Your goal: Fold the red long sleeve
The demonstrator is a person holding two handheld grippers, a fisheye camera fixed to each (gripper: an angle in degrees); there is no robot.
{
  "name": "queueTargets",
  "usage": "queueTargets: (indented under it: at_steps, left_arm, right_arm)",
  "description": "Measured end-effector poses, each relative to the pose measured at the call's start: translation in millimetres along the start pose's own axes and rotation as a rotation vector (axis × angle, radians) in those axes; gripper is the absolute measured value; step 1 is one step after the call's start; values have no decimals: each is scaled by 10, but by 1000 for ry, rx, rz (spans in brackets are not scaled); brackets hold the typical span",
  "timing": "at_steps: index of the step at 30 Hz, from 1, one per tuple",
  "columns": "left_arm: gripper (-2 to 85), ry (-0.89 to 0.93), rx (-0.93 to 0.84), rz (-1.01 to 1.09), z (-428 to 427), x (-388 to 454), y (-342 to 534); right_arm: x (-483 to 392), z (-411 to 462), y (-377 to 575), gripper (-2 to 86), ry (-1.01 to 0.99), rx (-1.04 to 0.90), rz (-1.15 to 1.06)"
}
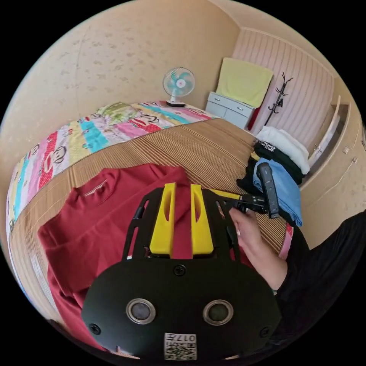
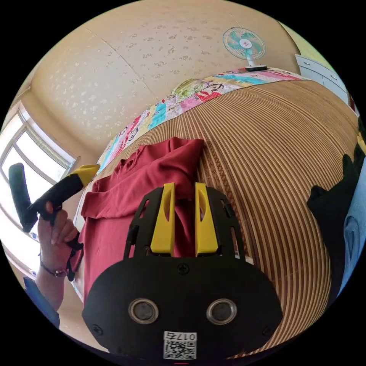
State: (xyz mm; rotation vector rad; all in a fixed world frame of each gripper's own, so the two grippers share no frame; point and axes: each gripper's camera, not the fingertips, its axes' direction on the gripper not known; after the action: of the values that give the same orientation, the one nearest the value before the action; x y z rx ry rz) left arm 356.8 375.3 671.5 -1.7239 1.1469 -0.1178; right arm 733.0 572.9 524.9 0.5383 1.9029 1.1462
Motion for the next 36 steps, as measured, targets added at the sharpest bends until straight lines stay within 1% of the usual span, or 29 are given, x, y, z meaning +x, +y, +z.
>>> queueTargets:
  at_steps: [1, 2, 4, 5, 7, 8, 11, 13, 16, 19, 21, 23, 25, 26, 27, 28, 29, 30, 31, 32, 33, 34, 35, 36]
  left_arm:
    - [107, 54, -124, 2, 456, -51, -446]
    - [108, 60, -169, 3, 671, -67, -629]
    - [107, -20, -237, 22, 1326, -88, -1109]
    - [106, -34, -264, 31, 1470, -90, -1185]
    - [69, -55, -439, 50, 2041, -111, -1328]
    - [65, -59, -468, 53, 2138, -118, -1319]
    - [38, -64, -379, 14, 2104, -194, -1266]
    - [28, -59, -259, -38, 1958, -320, -1192]
    - [28, 5, -142, -139, 1949, -560, -1014]
    - [42, 33, -153, -163, 2076, -675, -940]
    - [57, 56, -152, -163, 2011, -715, -948]
    - [72, 71, -91, -158, 1766, -736, -898]
    - [80, 56, 65, -184, 1078, -747, -648]
    - [81, 63, 106, -189, 871, -744, -545]
    - [81, 72, 172, -199, 457, -724, -299]
    - [81, 62, 209, -205, 35, -680, 9]
    - [82, 47, 221, -213, -170, -654, 187]
    - [82, 12, 232, -241, -559, -605, 587]
    - [82, -22, 235, -295, -908, -580, 1021]
    - [83, -38, 232, -332, -1075, -579, 1254]
    - [84, -65, 220, -436, -1392, -608, 1741]
    - [87, -86, 220, -563, -1699, -667, 2249]
    - [90, -94, 230, -628, -1846, -702, 2498]
    - [95, -108, 273, -766, -2143, -781, 3028]
  right_arm:
    - [50, -15, -6, 80, -29, -7, 8]
    - [123, -47, -8, 81, -58, 7, 17]
    - [167, -63, -49, 82, -38, 1, 15]
    - [179, -63, -69, 81, -47, -4, 9]
    - [177, -40, -84, 80, -70, -20, -7]
    - [167, -38, -98, 78, -54, -25, -15]
    - [175, -17, -130, 66, -38, -52, -25]
    - [167, -18, -142, 54, -19, -72, -37]
    - [130, -152, -110, 44, 67, -10, -38]
    - [171, -63, -137, 45, 84, -49, -24]
    - [198, -81, -134, 53, 75, -36, -10]
    - [199, -155, -106, 62, 59, 8, -8]
    - [190, -341, -34, 65, 54, 121, 2]
    - [150, -524, 59, 64, 43, 239, -11]
    - [81, -694, 192, 62, 17, 371, -46]
    - [39, -756, 264, 60, 0, 432, -73]
    - [-50, -820, 388, 56, -43, 523, -130]
    - [-136, -788, 426, 51, -86, 541, -186]
    - [-181, -736, 406, 52, -98, 520, -207]
    - [-273, -560, 304, 53, -89, 432, -228]
    - [-375, -282, 157, 59, -47, 291, -243]
    - [-426, -119, 85, 62, -22, 212, -254]
    - [-524, 196, -58, 64, 31, 60, -275]
    - [-582, 446, -189, 66, 96, -56, -266]
